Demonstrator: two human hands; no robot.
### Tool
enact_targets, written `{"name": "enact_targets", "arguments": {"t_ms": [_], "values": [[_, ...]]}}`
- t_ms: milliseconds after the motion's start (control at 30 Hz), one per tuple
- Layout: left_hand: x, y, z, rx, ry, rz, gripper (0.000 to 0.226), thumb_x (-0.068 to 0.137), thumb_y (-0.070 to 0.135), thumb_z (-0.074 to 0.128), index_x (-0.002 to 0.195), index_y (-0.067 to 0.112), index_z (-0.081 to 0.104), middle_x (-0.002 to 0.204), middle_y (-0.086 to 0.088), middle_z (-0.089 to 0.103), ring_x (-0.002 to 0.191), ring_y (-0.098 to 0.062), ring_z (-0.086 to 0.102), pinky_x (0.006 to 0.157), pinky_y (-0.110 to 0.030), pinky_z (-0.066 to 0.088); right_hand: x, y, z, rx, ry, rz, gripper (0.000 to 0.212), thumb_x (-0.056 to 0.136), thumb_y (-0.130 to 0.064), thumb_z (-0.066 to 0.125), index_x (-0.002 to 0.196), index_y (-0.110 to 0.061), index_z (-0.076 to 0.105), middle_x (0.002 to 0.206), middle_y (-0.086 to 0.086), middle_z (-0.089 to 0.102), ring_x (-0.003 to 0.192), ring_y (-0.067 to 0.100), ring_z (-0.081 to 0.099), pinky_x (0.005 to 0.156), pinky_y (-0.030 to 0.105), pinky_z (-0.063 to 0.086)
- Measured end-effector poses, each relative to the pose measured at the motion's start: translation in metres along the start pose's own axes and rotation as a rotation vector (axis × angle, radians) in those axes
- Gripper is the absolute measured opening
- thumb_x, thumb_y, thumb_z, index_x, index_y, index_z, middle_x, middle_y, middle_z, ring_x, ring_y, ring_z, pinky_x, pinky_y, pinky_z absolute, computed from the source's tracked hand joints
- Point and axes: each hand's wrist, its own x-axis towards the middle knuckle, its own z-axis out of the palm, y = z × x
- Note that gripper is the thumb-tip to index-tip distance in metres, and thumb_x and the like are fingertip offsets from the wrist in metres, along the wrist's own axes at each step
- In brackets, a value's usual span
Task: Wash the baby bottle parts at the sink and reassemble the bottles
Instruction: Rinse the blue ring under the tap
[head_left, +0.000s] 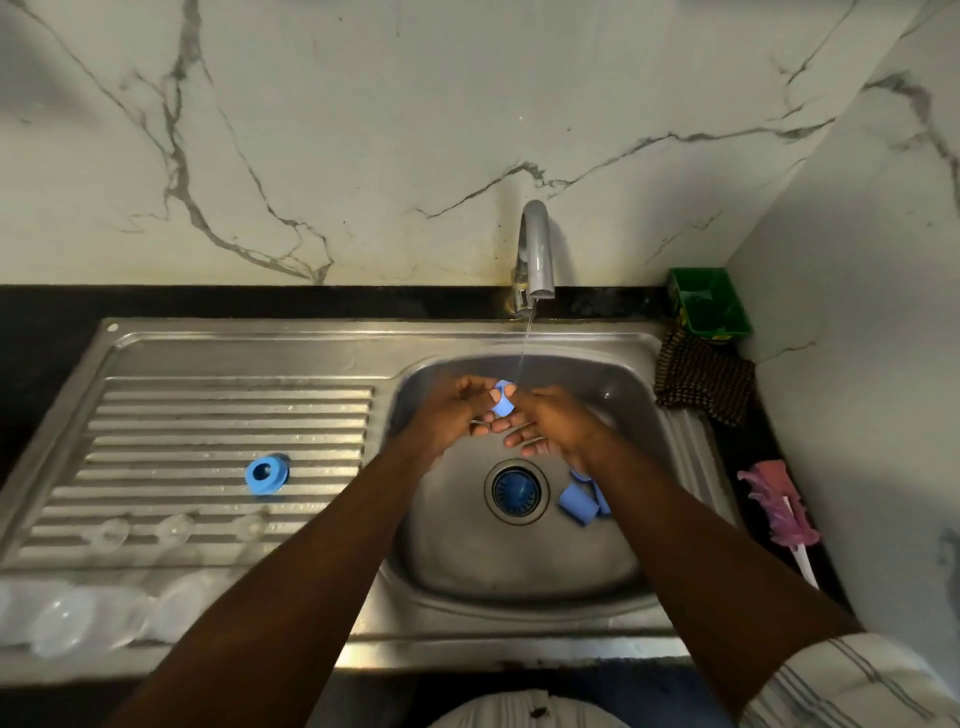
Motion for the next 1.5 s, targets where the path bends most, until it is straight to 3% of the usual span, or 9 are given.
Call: {"name": "enact_targets", "arguments": {"t_ms": [100,267,367,533,667,833,933,1033,1500], "values": [[-0.017,-0.005,-0.004,0.056,0.02,0.048,0.034,0.09,0.01,0.073,0.122,0.005,0.066,0.111,-0.019,0.073,0.093,-0.024,0.071,0.079,-0.03,0.06,-0.009,0.003,0.006,0.007,-0.062,-0.001,0.044,0.101,-0.045,0.048,0.112,-0.008,0.069,0.1,0.01,0.076,0.082,0.023,0.069,0.074,0.035,0.052],[-0.046,-0.005,-0.012,0.255,0.106,0.17,0.027,0.082,-0.005,0.075,0.107,0.002,0.067,0.09,-0.003,0.068,0.07,-0.002,0.063,0.059,-0.008,0.049,-0.018,0.004,0.02,-0.017,-0.104,-0.036,0.032,0.1,-0.038,0.056,0.109,-0.01,0.069,0.096,0.01,0.076,0.08,0.023,0.071,0.072,0.034,0.055],[-0.062,-0.014,-0.028,0.46,0.179,0.234,0.031,0.074,0.013,0.085,0.101,0.011,0.069,0.093,0.001,0.071,0.076,-0.002,0.062,0.072,-0.015,0.045,-0.022,0.001,0.041,-0.004,-0.097,-0.113,0.016,0.097,-0.019,0.063,0.111,-0.012,0.062,0.085,0.008,0.075,0.072,0.019,0.07,0.064,0.028,0.054],[-0.09,-0.017,-0.067,0.598,0.335,0.33,0.045,0.068,0.026,0.078,0.107,0.004,0.071,0.098,-0.01,0.072,0.081,-0.013,0.059,0.074,-0.025,0.046,-0.022,-0.022,0.086,-0.139,-0.195,-0.27,0.023,0.094,-0.011,0.066,0.116,-0.013,0.06,0.094,0.005,0.071,0.073,0.019,0.068,0.068,0.032,0.053],[-0.112,-0.014,-0.118,0.653,0.327,0.275,0.042,0.073,0.023,0.087,0.109,0.01,0.07,0.099,-0.004,0.071,0.079,-0.013,0.061,0.075,-0.027,0.048,-0.022,-0.041,0.128,-0.167,-0.256,-0.297,0.02,0.092,-0.009,0.067,0.112,-0.008,0.063,0.083,0.006,0.072,0.07,0.017,0.066,0.065,0.029,0.051],[-0.122,-0.009,-0.191,0.773,0.302,0.187,0.039,0.07,0.012,0.084,0.108,0.016,0.074,0.1,0.0,0.072,0.069,0.008,0.059,0.06,-0.004,0.035,-0.012,-0.054,0.175,-0.154,-0.261,-0.28,0.022,0.097,-0.017,0.063,0.115,-0.006,0.065,0.098,0.012,0.072,0.075,0.024,0.067,0.06,0.028,0.05],[-0.122,-0.012,-0.231,0.889,0.325,0.085,0.044,0.07,0.012,0.084,0.113,0.015,0.072,0.111,-0.004,0.071,0.098,-0.017,0.065,0.074,-0.018,0.036,-0.009,-0.054,0.19,-0.129,-0.252,-0.24,0.022,0.098,-0.015,0.061,0.116,-0.004,0.064,0.098,0.01,0.07,0.074,0.024,0.065,0.063,0.029,0.051],[-0.114,-0.026,-0.265,0.953,0.349,0.003,0.046,0.071,0.011,0.085,0.114,0.014,0.069,0.118,-0.005,0.066,0.11,-0.024,0.06,0.08,-0.024,0.039,-0.001,-0.049,0.198,-0.129,-0.209,-0.225,0.021,0.097,-0.014,0.062,0.114,-0.004,0.065,0.099,0.01,0.071,0.075,0.023,0.066,0.067,0.033,0.052],[-0.088,-0.081,-0.296,1.075,0.222,-0.179,0.046,0.073,0.008,0.079,0.113,0.02,0.061,0.122,-0.008,0.06,0.107,-0.027,0.058,0.088,-0.033,0.049,0.013,-0.039,0.209,-0.155,-0.102,-0.248,0.018,0.095,-0.012,0.065,0.111,-0.005,0.066,0.1,0.011,0.073,0.078,0.022,0.07,0.066,0.031,0.054]]}}
